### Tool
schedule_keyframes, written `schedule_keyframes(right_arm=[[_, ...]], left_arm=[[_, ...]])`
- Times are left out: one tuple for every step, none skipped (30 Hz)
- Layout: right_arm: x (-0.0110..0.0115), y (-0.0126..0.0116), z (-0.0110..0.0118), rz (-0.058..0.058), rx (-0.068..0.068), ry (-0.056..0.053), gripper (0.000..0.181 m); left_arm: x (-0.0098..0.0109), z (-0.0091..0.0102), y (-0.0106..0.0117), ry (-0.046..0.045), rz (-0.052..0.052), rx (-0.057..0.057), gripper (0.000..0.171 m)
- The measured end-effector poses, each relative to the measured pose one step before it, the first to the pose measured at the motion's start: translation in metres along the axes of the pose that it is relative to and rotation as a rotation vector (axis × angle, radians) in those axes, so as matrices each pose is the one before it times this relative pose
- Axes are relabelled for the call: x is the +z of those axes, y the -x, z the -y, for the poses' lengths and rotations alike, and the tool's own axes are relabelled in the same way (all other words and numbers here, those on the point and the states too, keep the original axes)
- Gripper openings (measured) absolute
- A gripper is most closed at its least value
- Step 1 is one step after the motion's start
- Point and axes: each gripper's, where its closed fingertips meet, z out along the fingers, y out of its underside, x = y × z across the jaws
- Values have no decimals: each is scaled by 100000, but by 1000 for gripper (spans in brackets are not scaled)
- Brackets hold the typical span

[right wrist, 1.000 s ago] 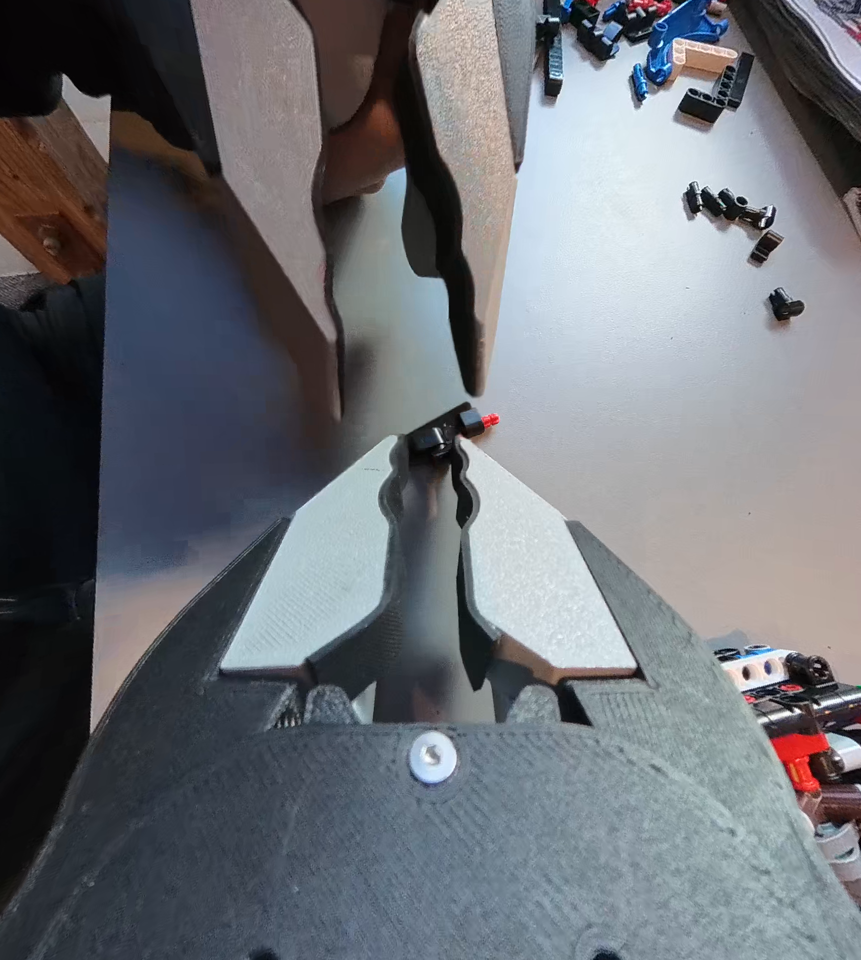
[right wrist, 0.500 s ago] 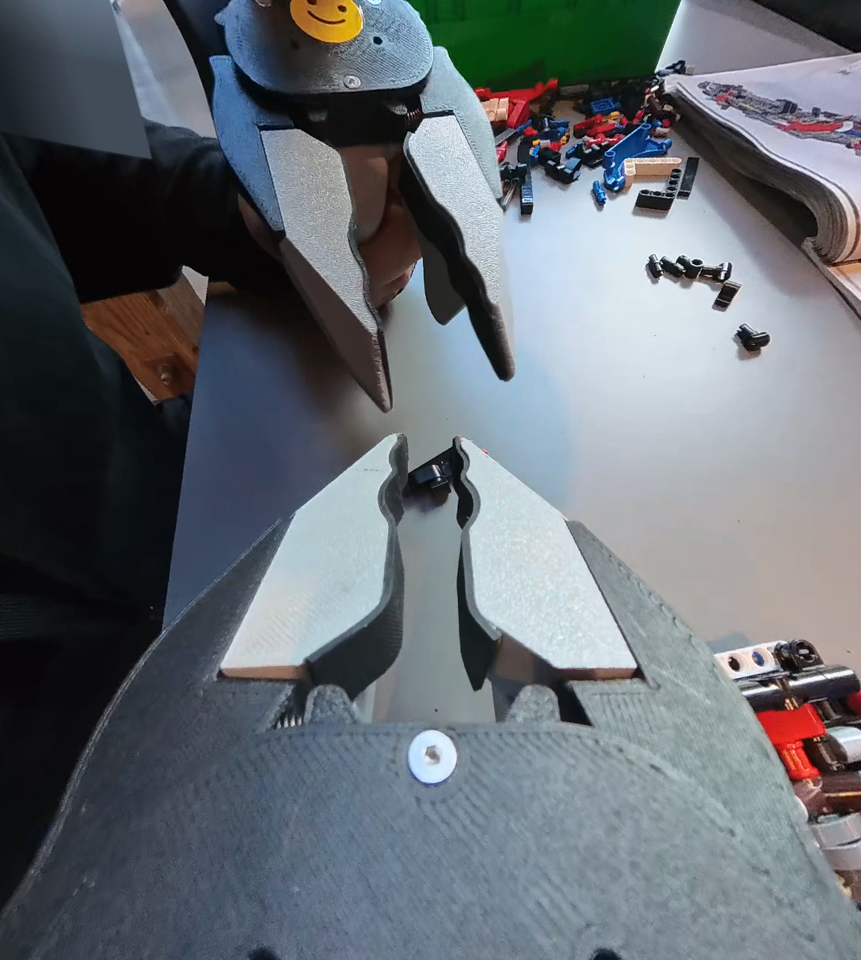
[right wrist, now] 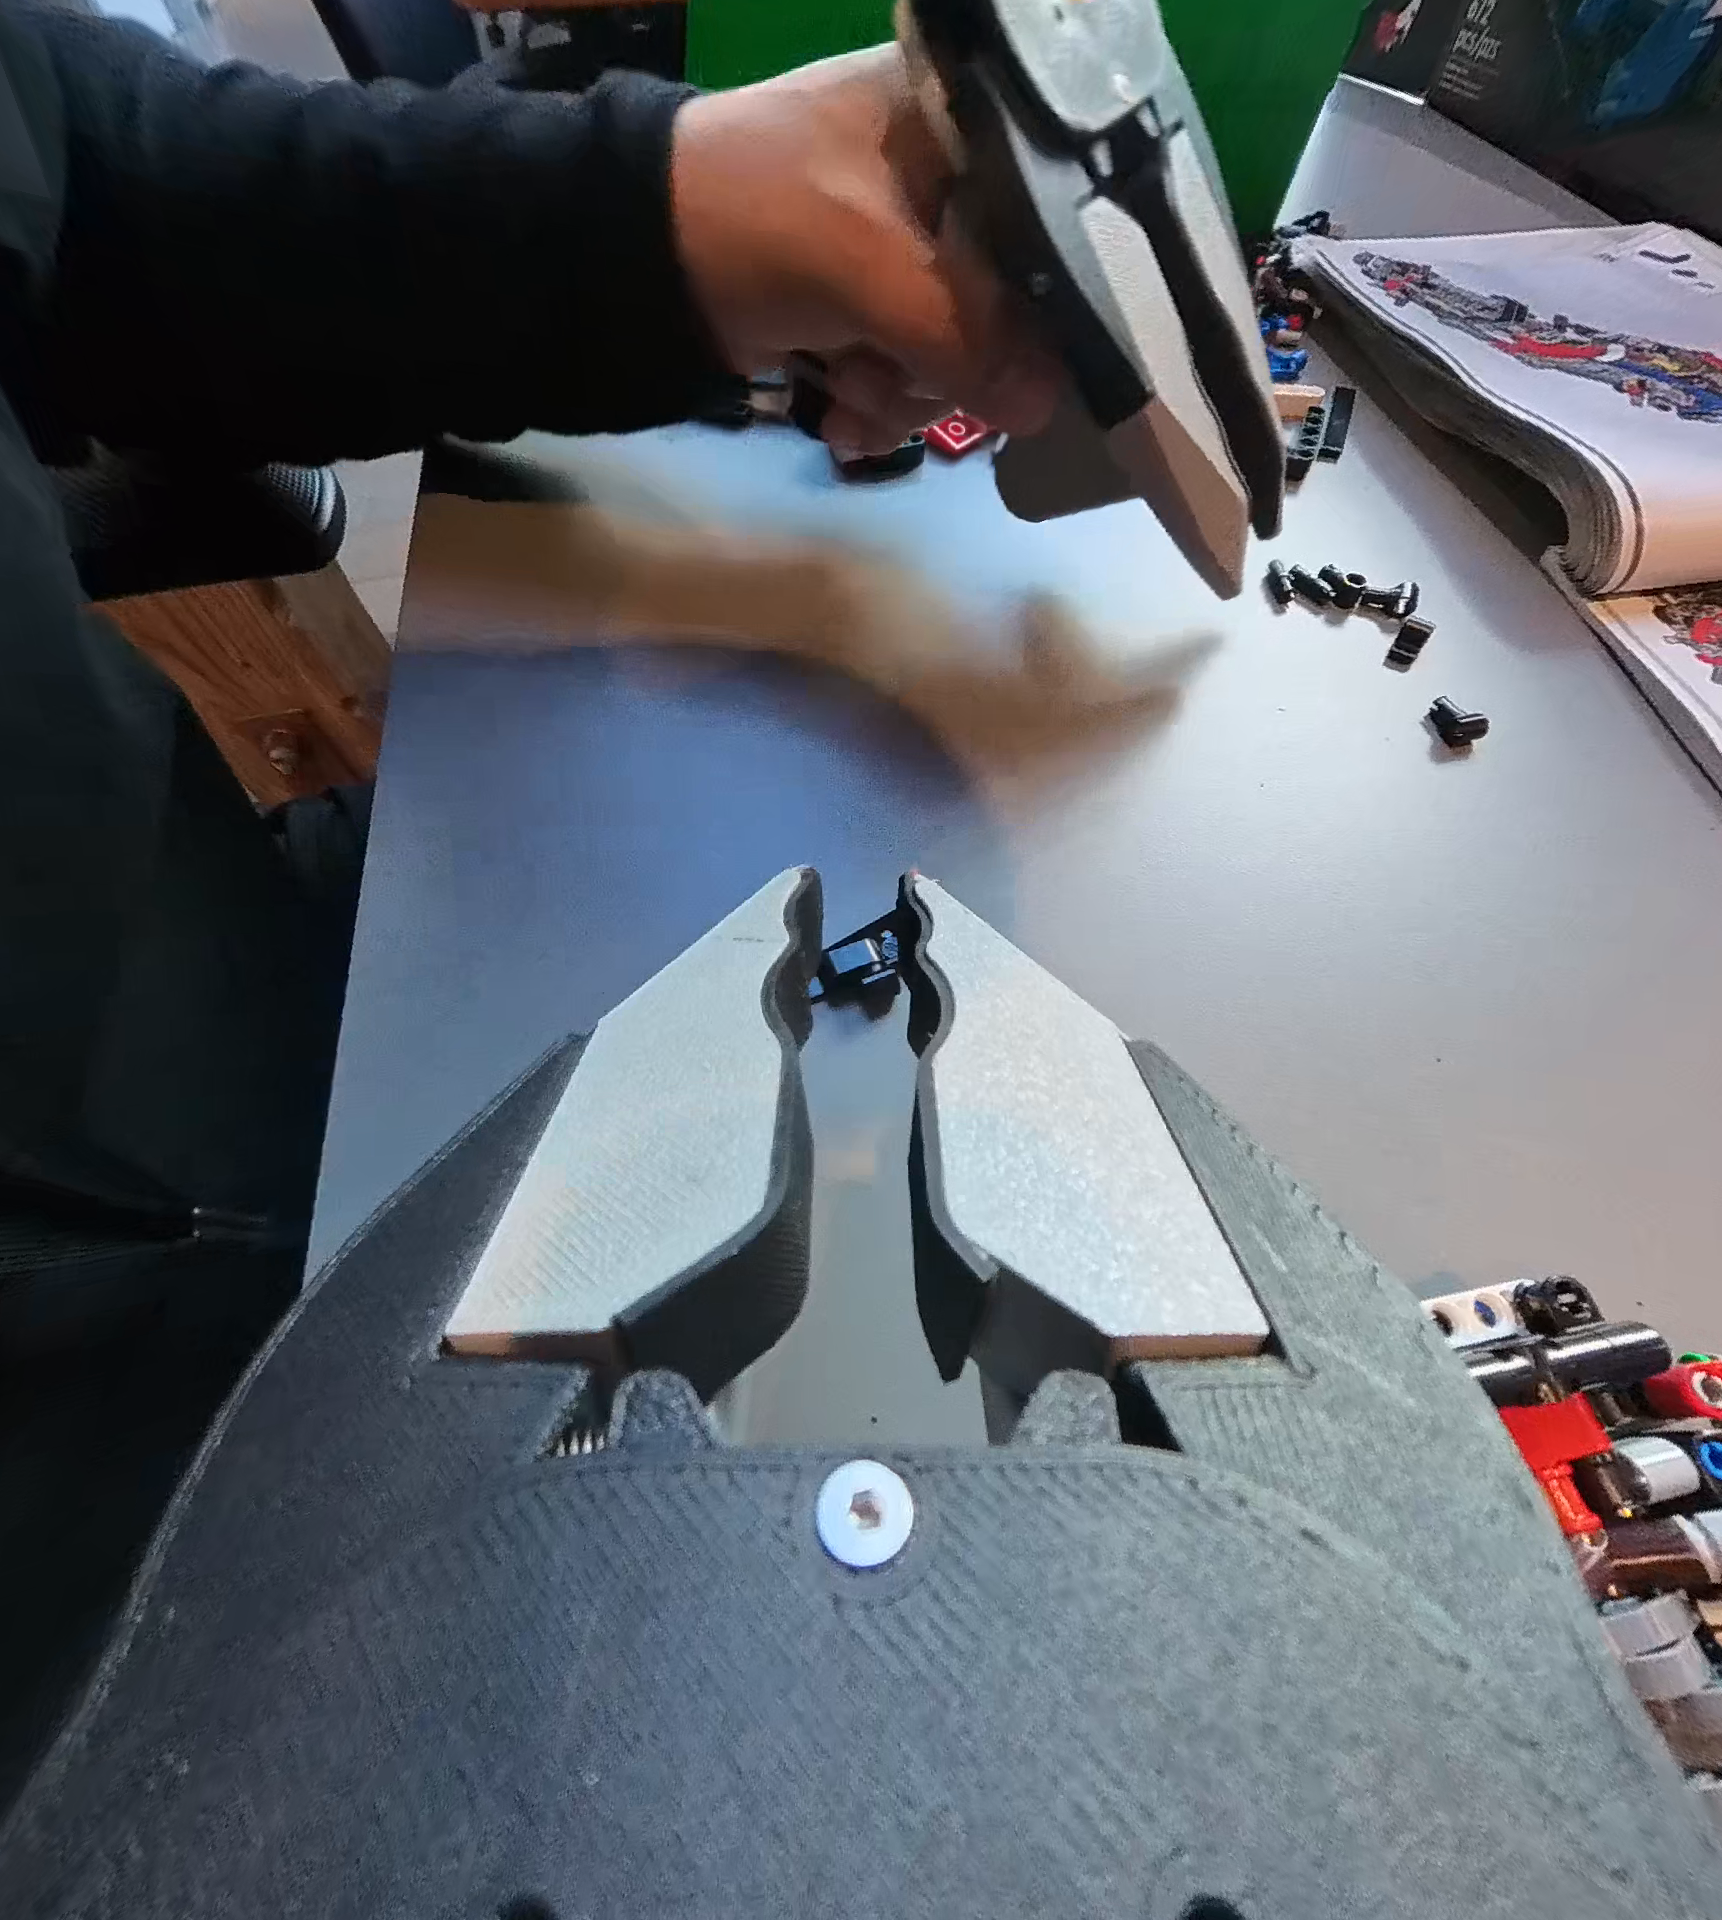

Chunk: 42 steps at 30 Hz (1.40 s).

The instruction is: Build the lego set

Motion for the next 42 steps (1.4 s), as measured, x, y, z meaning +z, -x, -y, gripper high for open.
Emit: schedule_keyframes(right_arm=[[-28, 28, 2, -327, -425, -54, 11], [-21, 21, 2, -238, -269, -126, 11], [-35, 19, 10, -134, -90, -150, 11], [-35, 20, 14, -47, 30, -181, 11], [-35, 12, 17, 23, 68, -211, 11], [-39, 26, 25, 44, 71, -199, 11], [-27, 22, 18, 46, 32, -181, 11], [-29, 16, 14, 23, -16, -154, 11], [-18, 28, 2, -7, -57, -99, 11], [-16, 13, 10, -32, -58, -65, 11], [-15, 8, -3, -15, -29, -39, 11], [2, 2, 4, 3, 16, -25, 11], [-10, -1, 12, 35, 51, -51, 10], [3, -1, 7, 45, 36, -51, 10], [-7, 4, 0, 23, 6, -30, 10], [3, 9, 4, 1, -14, -24, 10], [2, -1, 3, -5, -6, -22, 10], [-8, -6, -1, 6, 27, -27, 10], [-9, -5, 15, -5, 70, -72, 10], [-15, -10, 18, 4, 113, -128, 10], [-4, -15, 10, 18, 168, -105, 10], [-11, -11, 14, 47, 155, -68, 10], [1, 2, 3, 47, 74, -24, 10], [10, 8, -13, 0, -16, 57, 10], [3, 8, -12, -37, -88, 117, 10], [14, 7, -20, -31, -101, 137, 10], [22, 3, -17, -12, -43, 146, 9], [3, -1, -9, -9, 22, 91, 9], [-7, -10, 0, -22, 37, -34, 9], [-13, -2, 19, -56, 54, -134, 9], [-20, -39, 23, -147, 121, -193, 9], [-43, -83, 38, -477, 255, -328, 9], [-82, -167, 83, -1053, 431, -692, 9], [-135, -223, 133, -1274, 589, -1147, 9], [-174, -251, 152, -1144, 798, -1341, 9], [-210, -294, 126, -1249, 983, -1295, 9], [-244, -392, 109, -1668, 1053, -1209, 9], [-254, -453, 89, -2011, 1096, -1114, 9], [-261, -514, 40, -2303, 1204, -852, 8], [-251, -526, 8, -2379, 1145, -605, 9], [-223, -362, 24, -1377, 863, -652, 9], [-208, -146, 25, -116, 747, -603, 9]], left_arm=[[173, 72, 490, 1150, 1007, -323, 28], [105, 197, 419, 819, 1181, 157, 28], [56, 355, 215, 268, 344, 974, 27], [19, 479, 58, -417, -304, 1623, 25], [41, 464, 157, -310, 321, 1243, 23], [109, 315, 89, 595, -322, 1346, 20], [200, 140, 97, 1479, -468, 1402, 18], [267, 48, 279, 1597, 397, 868, 18], [277, -53, 230, 1794, -63, 623, 16], [259, -128, 107, 2139, -794, 450, 14], [189, -58, 121, 1512, -477, 280, 13], [139, 29, 147, 897, -285, 478, 12], [137, 79, 208, 525, 130, 313, 11], [152, 54, 121, 725, -525, -261, 11], [158, -31, -44, 1145, -1504, -649, 11], [187, -129, -123, 1522, -1628, -505, 12], [207, -267, -149, 2136, -1485, 2, 14], [236, -369, -100, 2476, -796, 419, 14], [203, -303, -20, 1702, -85, 698, 14], [38, -3, -20, -453, 64, 537, 12], [-16, -24, -51, -68, -399, 246, 8], [12, -61, 28, 169, 71, 94, 6], [1, -13, 28, -196, 104, 54, 6], [-4, 1, 0, -292, -112, -48, 6], [-18, -5, -9, -190, -211, -164, 6], [-5, -2, -27, -228, -369, -314, 6], [-6, 1, -41, -336, -597, -417, 6], [-23, -6, -24, -312, -558, -490, 6], [-54, 2, 16, -355, -226, -436, 6], [-121, 12, 21, -477, 20, -273, 6], [-196, 66, -13, -650, 119, -61, 6], [-267, 108, -82, -863, 215, 112, 6], [-322, 159, -150, -1097, 182, 273, 6], [-366, 191, -267, -1261, 38, 465, 6], [-400, 177, -388, -1161, -74, 653, 6], [-450, 202, -619, -1317, -455, 1320, 6], [-503, 240, -949, -1703, -1276, 2522, 5], [-478, 243, -1300, -1794, -2056, 3442, 5], [-382, 231, -1666, -1633, -3158, 3376, 6], [-202, 248, -2062, -1548, -4760, 2648, 6], [6, 194, -2369, -1102, -6156, 2924, 5], [229, 275, -2364, -1479, -6054, 3123, 5]])
